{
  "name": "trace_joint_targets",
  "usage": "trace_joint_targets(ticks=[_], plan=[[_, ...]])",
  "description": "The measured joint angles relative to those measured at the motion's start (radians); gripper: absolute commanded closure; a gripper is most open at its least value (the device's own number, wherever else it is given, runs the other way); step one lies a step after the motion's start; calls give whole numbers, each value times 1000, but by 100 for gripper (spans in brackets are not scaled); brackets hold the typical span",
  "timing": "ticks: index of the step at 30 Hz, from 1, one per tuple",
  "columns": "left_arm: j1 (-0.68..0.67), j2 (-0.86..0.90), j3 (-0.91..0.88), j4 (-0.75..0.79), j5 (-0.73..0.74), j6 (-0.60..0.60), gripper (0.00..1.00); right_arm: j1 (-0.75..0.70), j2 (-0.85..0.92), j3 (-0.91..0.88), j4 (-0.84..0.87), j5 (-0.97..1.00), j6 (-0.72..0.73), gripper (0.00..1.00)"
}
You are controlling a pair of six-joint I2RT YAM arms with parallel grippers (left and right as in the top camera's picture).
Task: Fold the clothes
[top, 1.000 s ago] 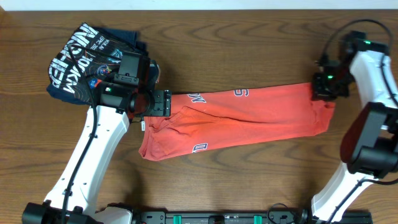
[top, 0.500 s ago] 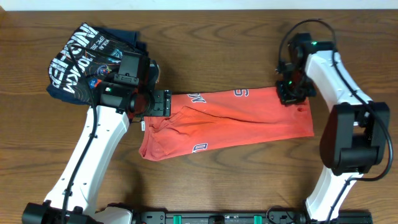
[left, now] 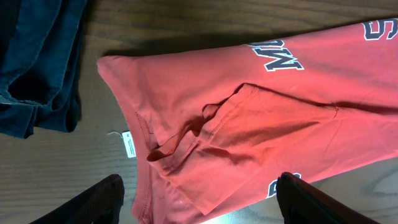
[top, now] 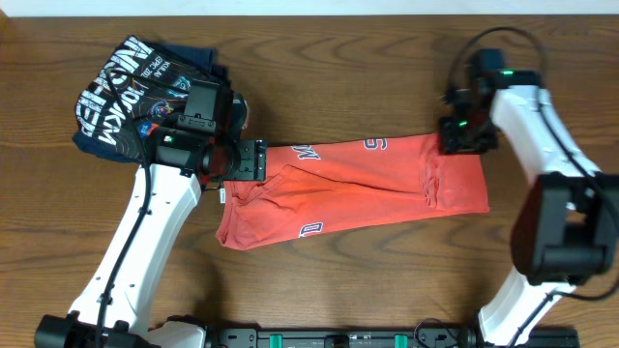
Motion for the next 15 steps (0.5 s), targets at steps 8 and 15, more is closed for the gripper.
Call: trace_joint_targets(ticks=[8, 15], plan=[[0, 0, 0, 0, 0, 0, 20, -233, -18, -32, 29, -86, 96, 99], [0, 0, 0, 5, 0, 0, 20, -228, -18, -187, 168, -266, 95, 97]])
